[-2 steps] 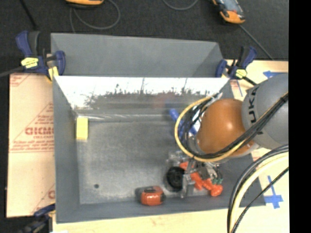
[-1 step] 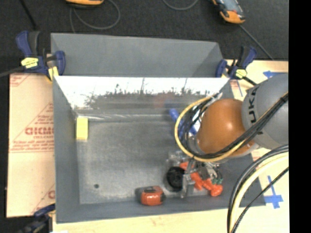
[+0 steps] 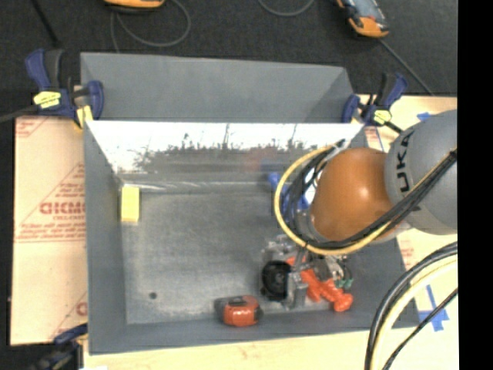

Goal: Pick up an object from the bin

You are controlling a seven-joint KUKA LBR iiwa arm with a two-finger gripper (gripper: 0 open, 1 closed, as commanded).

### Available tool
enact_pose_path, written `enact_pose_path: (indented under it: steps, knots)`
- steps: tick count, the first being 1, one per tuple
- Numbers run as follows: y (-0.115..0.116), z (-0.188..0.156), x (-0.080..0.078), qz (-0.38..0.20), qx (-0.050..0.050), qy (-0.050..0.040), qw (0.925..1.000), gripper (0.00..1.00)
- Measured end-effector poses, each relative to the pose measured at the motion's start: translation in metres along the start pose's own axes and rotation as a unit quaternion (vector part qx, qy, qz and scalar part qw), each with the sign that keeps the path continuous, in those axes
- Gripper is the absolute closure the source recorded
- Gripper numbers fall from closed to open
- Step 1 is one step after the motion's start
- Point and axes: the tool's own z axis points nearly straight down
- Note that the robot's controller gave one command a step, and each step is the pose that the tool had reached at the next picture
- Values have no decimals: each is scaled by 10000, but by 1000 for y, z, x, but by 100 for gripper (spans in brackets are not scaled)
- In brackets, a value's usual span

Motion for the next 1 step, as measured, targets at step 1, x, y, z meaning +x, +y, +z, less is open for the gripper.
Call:
enact_pose_path:
  steps: [1]
  knots:
    - [6, 6, -3, 43, -4, -17, 10000, 100]
